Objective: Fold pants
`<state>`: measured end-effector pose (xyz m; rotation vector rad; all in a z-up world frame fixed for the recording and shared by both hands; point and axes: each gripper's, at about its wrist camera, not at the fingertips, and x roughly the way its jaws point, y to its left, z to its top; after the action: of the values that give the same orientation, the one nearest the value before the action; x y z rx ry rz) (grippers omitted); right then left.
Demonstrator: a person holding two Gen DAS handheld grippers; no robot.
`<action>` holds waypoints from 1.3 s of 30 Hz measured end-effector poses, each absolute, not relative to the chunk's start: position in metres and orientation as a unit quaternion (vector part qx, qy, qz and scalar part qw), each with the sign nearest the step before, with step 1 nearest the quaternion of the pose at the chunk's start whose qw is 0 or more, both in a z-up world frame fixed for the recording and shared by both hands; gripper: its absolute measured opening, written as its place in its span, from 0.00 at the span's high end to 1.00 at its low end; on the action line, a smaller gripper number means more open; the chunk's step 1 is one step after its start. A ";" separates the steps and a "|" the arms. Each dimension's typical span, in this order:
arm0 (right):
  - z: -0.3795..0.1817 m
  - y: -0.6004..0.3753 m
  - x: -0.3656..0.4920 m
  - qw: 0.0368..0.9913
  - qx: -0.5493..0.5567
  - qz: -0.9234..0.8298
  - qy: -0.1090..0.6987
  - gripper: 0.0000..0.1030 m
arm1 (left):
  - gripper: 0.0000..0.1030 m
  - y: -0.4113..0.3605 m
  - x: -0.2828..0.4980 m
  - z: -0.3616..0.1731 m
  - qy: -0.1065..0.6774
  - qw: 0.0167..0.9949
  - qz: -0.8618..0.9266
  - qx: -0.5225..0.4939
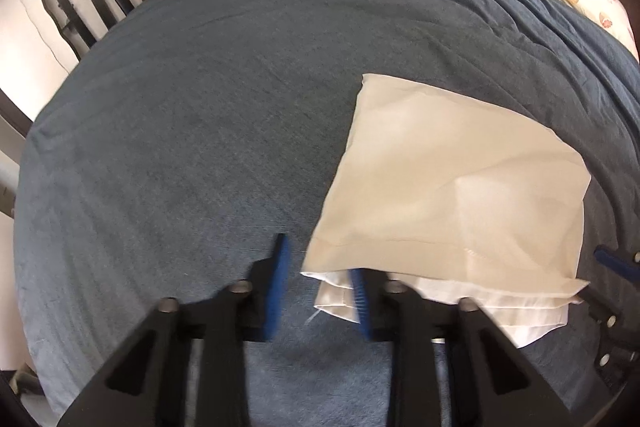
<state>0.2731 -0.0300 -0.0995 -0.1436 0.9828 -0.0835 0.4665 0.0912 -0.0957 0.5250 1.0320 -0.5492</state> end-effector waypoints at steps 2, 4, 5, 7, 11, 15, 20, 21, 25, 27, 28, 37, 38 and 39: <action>-0.100 -0.026 0.273 0.879 -0.071 -0.038 0.471 0.72 | 0.86 0.091 0.467 -0.095 0.484 0.802 -0.258 0.238; -0.101 -0.021 0.274 0.879 -0.077 -0.037 0.470 0.72 | 0.90 0.093 0.466 -0.092 0.482 0.804 -0.258 0.234; -0.102 -0.018 0.274 0.877 -0.083 -0.038 0.471 0.72 | 0.90 0.093 0.466 -0.090 0.481 0.805 -0.259 0.232; -0.106 -0.011 0.274 0.874 -0.099 -0.039 0.473 0.72 | 0.91 0.094 0.465 -0.088 0.480 0.806 -0.259 0.231; -0.110 -0.008 0.277 0.877 -0.113 -0.060 0.463 0.72 | 0.92 0.098 0.466 -0.085 0.480 0.809 -0.260 0.219; -0.116 0.004 0.280 0.878 -0.156 -0.091 0.444 0.72 | 0.93 0.098 0.465 -0.087 0.480 0.810 -0.256 0.218; -0.130 0.017 0.288 0.867 -0.220 -0.109 0.434 0.72 | 0.94 0.098 0.463 -0.092 0.480 0.813 -0.251 0.213; -0.131 0.018 0.288 0.866 -0.229 -0.117 0.430 0.72 | 0.95 0.099 0.463 -0.093 0.480 0.814 -0.248 0.212; -0.130 0.010 0.287 0.866 -0.198 -0.108 0.445 0.93 | 0.95 0.098 0.459 -0.092 0.477 0.818 -0.241 0.213; -0.119 -0.001 0.283 0.870 -0.172 -0.101 0.450 0.97 | 0.95 0.097 0.455 -0.088 0.473 0.820 -0.237 0.217; -0.111 -0.006 0.278 0.876 -0.164 -0.095 0.444 0.98 | 0.95 0.096 0.451 -0.087 0.471 0.821 -0.238 0.218; -0.072 -0.020 0.252 0.880 -0.155 -0.092 0.439 0.98 | 0.95 0.096 0.429 -0.087 0.477 0.817 -0.230 0.227; -0.073 -0.019 0.251 0.876 -0.147 -0.089 0.451 0.98 | 0.95 0.099 0.429 -0.091 0.483 0.815 -0.227 0.227; -0.073 -0.018 0.251 0.874 -0.142 -0.087 0.457 0.98 | 0.95 0.100 0.428 -0.093 0.485 0.813 -0.226 0.229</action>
<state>0.2508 -0.0181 -0.0729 -0.2964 0.9547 -0.1821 0.4285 0.0998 -0.0932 0.4879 1.0355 -0.4827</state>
